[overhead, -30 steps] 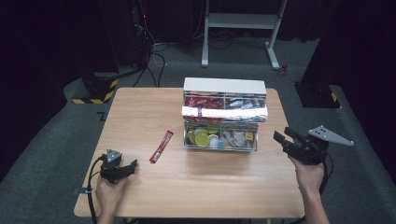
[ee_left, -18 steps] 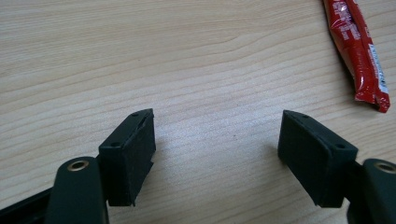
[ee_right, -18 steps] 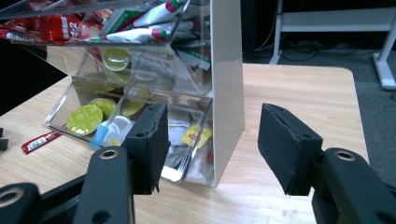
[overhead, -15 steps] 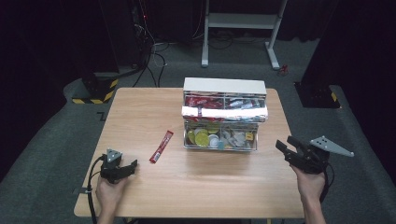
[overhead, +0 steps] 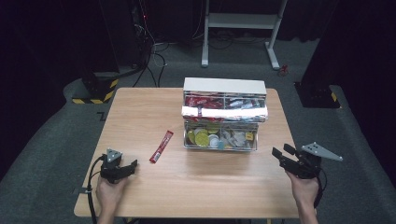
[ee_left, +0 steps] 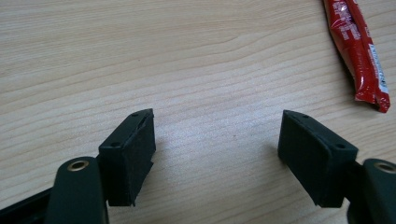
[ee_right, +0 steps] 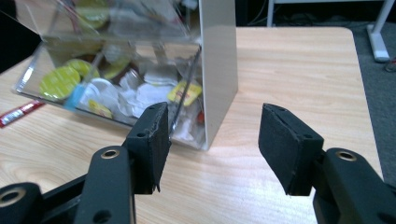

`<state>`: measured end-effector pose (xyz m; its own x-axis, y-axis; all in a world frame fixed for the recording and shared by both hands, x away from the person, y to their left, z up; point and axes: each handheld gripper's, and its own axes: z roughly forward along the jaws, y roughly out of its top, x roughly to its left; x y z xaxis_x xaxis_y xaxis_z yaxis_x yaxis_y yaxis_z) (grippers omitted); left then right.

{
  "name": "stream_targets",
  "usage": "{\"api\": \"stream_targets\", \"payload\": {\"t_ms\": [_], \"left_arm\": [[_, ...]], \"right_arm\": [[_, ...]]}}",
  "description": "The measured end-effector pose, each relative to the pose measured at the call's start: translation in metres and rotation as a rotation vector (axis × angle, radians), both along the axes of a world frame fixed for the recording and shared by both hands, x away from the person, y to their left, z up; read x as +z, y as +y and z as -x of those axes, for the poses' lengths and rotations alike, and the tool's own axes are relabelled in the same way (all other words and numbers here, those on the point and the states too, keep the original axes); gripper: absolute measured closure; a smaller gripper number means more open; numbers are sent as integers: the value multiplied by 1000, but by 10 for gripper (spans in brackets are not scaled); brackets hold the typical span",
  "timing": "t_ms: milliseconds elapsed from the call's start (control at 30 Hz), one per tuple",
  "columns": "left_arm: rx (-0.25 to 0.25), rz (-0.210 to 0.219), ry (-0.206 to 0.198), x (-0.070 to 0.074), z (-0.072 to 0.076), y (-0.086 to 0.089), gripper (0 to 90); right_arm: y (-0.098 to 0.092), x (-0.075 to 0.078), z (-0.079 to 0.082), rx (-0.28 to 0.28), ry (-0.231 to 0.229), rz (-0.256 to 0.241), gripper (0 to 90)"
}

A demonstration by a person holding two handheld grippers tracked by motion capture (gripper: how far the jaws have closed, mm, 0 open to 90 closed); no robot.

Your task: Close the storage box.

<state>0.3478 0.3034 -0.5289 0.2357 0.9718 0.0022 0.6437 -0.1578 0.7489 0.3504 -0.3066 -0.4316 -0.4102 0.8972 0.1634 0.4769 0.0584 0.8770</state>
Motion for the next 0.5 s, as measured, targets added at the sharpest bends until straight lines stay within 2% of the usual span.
{"api": "stream_targets", "payload": {"t_ms": [500], "left_arm": [[0,-1,0,0,0,0,279]], "right_arm": [[11,-30,-9,-16,53,45,418]]}}
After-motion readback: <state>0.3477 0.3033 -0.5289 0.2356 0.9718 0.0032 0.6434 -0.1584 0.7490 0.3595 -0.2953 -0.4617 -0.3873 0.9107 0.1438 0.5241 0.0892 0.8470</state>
